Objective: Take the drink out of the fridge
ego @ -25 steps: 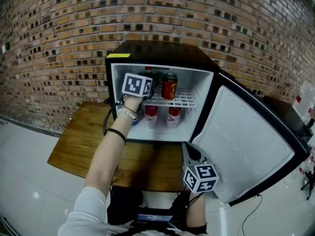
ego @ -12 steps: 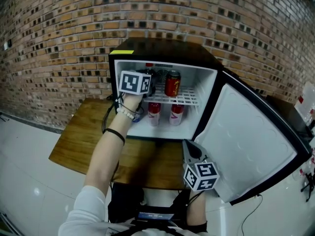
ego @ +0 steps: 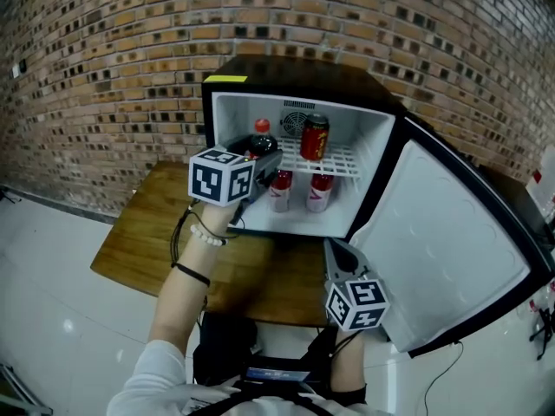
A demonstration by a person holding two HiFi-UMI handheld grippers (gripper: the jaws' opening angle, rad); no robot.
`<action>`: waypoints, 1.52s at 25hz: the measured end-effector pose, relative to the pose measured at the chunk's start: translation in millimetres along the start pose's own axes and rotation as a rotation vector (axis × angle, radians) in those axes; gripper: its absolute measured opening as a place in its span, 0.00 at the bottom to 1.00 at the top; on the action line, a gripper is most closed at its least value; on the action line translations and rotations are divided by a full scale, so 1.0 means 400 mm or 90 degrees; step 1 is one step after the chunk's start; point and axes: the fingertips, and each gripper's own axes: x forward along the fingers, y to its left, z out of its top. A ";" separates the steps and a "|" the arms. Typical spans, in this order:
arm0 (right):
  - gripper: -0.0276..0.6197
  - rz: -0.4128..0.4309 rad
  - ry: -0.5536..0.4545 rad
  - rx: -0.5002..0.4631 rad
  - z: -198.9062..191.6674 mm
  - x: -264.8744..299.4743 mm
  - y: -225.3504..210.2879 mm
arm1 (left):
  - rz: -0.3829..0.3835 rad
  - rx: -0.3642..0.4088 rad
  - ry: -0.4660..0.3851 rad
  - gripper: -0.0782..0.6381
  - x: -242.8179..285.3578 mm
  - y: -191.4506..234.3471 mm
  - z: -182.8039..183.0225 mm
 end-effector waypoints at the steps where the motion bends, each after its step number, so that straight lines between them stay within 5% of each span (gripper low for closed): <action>1: 0.07 0.001 0.001 0.000 0.000 0.000 0.002 | -0.004 0.003 -0.001 0.53 -0.016 -0.013 -0.015; 19: 0.07 0.004 0.005 0.004 -0.008 -0.003 0.013 | -0.004 0.003 0.055 0.53 -0.116 -0.112 -0.536; 38: 0.07 0.002 0.015 0.006 -0.019 0.002 0.005 | 0.021 0.004 0.061 0.53 -0.117 -0.093 -0.659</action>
